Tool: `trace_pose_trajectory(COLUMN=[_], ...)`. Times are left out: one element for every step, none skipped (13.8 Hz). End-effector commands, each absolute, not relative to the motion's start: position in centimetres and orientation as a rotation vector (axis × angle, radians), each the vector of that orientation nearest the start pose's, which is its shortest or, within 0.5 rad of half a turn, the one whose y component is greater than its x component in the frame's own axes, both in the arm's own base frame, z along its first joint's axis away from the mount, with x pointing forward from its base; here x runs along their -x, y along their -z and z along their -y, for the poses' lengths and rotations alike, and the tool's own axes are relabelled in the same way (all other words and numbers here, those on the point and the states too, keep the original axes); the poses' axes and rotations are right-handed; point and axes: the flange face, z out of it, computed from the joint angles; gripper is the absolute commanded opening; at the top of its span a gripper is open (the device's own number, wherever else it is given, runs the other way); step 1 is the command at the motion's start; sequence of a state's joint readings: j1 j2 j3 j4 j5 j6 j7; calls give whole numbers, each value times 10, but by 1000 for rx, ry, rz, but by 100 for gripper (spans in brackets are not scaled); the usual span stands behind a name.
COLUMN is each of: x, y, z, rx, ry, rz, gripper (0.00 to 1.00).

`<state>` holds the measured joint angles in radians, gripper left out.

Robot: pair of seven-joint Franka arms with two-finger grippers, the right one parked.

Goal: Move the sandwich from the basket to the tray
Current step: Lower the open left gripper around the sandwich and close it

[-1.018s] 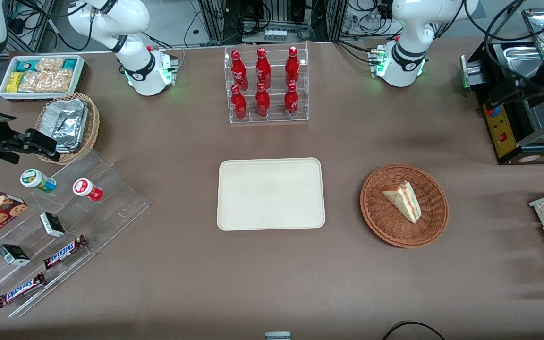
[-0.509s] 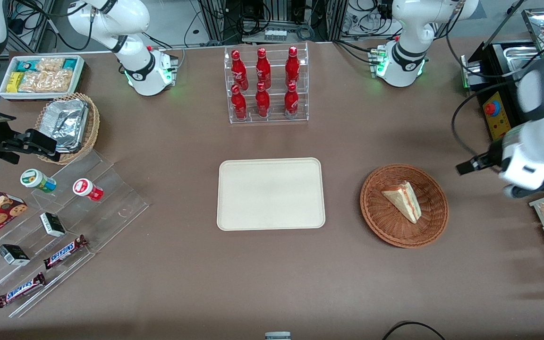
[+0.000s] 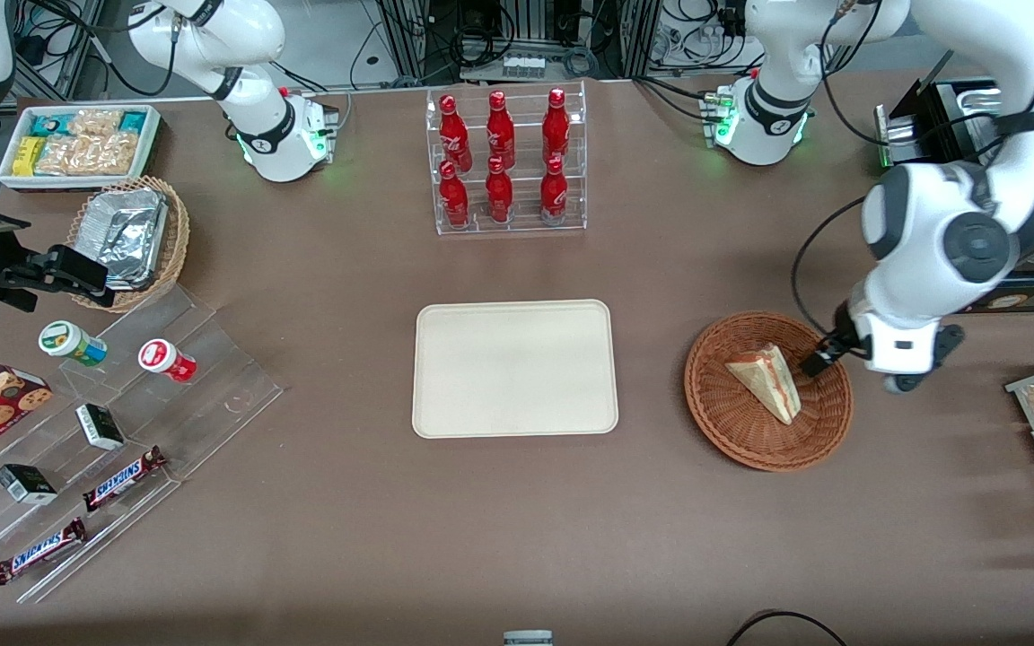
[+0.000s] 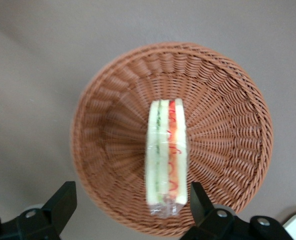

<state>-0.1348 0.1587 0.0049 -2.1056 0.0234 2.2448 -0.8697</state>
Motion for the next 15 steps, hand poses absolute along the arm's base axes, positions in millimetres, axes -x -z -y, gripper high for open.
trace_pose_trajectory(x=[-558,-558,-556,-555,-554,-555,-556,-556,-555,-554,-554,-554,-554,-555,-556], y=[-318,-313,-305,-297,-287,-281,-277,-273,-267,-261,-260,-260,-259,-260,-262], z=[82,83,88,95,97,97,97,97,98,98,98,98,99,99,98], rx=[2891,2889,2884,2887,2887,2887,2887,2886,2884,2877,2877,2877,2876,2877,2875], ry=[7,25,39,44,38,42,41,38,28,14,12,12,10,12,14], rz=[1172,1197,1225,1223,1216,1218,1216,1211,1205,1204,1204,1204,1204,1204,1209], gripper=[100,100,100,100,100,100,100,100,98,85,60,7,0,0,0])
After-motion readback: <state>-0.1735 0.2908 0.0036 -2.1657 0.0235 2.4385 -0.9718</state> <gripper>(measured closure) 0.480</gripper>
